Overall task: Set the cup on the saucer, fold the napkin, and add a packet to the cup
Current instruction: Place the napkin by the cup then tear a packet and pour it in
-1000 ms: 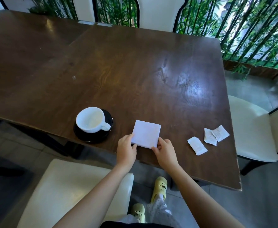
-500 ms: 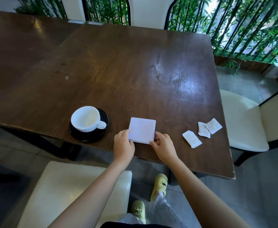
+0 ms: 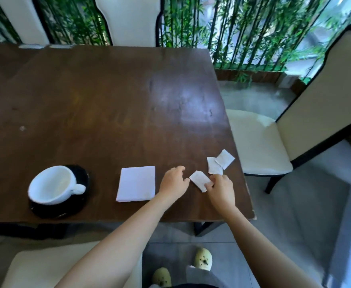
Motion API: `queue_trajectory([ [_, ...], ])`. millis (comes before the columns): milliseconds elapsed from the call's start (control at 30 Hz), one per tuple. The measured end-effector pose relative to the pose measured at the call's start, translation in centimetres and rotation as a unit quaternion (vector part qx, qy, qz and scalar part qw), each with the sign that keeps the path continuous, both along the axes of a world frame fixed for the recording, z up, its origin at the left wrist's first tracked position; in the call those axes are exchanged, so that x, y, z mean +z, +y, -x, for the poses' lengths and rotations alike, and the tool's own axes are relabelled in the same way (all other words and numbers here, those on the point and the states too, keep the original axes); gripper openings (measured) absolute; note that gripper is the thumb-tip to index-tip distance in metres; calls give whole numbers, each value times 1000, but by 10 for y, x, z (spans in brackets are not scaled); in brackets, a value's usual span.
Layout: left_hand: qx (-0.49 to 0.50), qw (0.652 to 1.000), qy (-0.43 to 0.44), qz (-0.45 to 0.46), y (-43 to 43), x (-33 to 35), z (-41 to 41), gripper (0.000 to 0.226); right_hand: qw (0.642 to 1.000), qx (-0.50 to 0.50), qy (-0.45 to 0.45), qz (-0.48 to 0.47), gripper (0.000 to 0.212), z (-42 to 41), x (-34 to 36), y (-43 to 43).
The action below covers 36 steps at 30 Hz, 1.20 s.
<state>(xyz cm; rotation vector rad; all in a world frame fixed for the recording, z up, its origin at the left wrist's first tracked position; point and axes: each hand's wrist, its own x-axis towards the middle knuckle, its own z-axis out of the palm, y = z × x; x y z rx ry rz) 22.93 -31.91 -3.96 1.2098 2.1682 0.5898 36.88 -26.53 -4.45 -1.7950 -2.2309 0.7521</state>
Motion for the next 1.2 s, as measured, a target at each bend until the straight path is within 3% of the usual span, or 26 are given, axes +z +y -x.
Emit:
queue_trajectory([
  [100, 11, 999, -29, 44, 21, -6, -11, 46, 1000, 9, 28, 8, 26, -1, -6, 2],
  [200, 40, 997, -49, 53, 34, -11, -16, 33, 999, 13, 46, 16, 22, -4, -11, 6],
  [333, 68, 995, -77, 12, 43, -8, -19, 22, 995, 36, 87, 42, 14, -13, -14, 20],
  [433, 59, 994, -84, -36, 60, 7, -19, 20, 993, -4, 116, 23, 12, -27, -7, 47],
  [600, -29, 995, -72, -61, 112, 33, -28, 22, 992, -60, 113, 19, 20, -48, 1, 109],
  [767, -132, 991, 10, -4, 165, 24, -51, 24, 996, 3, 73, 50, 27, -54, -5, 136],
  [967, -238, 965, 90, 63, 185, 0, -53, 23, 992, 46, 89, 73, 27, -58, -10, 144],
  [1100, -208, 977, 42, 25, 182, -6, -55, 21, 993, 58, 69, 72, 23, -54, -11, 147],
  [1200, -130, 991, 40, 4, 174, -10, -57, 35, 995, 52, 49, 75, 21, -48, -12, 146],
])
